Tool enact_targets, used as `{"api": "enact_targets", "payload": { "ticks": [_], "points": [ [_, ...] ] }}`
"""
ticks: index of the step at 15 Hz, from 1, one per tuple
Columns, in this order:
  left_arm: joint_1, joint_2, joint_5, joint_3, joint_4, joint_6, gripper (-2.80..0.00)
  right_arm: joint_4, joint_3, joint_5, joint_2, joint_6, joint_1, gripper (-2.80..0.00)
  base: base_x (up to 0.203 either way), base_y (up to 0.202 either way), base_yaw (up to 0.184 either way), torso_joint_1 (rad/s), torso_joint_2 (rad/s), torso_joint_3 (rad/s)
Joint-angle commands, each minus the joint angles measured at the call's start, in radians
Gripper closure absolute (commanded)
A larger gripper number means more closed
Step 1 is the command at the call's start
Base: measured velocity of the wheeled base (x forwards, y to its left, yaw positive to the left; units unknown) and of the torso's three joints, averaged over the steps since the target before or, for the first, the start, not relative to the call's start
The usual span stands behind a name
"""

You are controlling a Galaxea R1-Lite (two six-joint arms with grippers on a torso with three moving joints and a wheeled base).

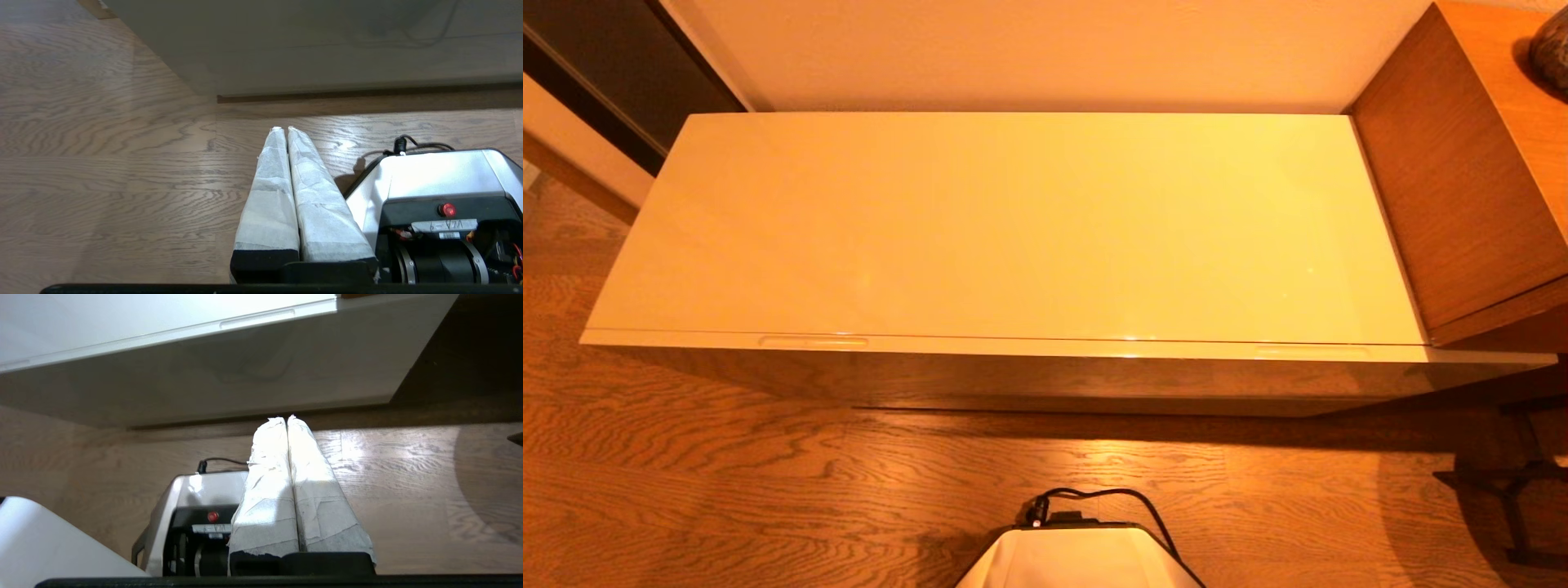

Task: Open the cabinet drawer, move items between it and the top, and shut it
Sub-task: Open the drawer

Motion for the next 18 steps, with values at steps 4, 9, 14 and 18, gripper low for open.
{"api": "enact_targets", "payload": {
  "ticks": [4, 9, 14, 18],
  "points": [
    [0.0, -0.018, -0.002, 0.024, -0.01, -0.002, 0.0, -0.054, -0.047, 0.007, -0.022, 0.002, 0.0, 0.0, 0.0, 0.0, 0.0, 0.0, 0.0, 0.0],
    [0.0, -0.018, -0.004, 0.024, -0.01, -0.003, 0.0, 0.01, -0.315, -0.061, 0.225, 0.256, 0.007, 0.0, 0.0, 0.0, 0.0, 0.0, 0.0, 0.0],
    [0.0, -0.018, -0.004, 0.024, -0.011, -0.002, 0.0, -0.042, -0.365, -0.058, 0.466, 0.278, -0.007, 0.0, 0.0, 0.0, 0.0, 0.0, 0.0, 0.0],
    [0.0, -0.019, -0.002, 0.024, -0.011, 0.001, 0.0, -0.329, -0.053, 0.08, 0.762, 0.105, -0.009, 0.0, 0.0, 0.0, 0.0, 0.0, 0.0, 0.0]
  ]
}}
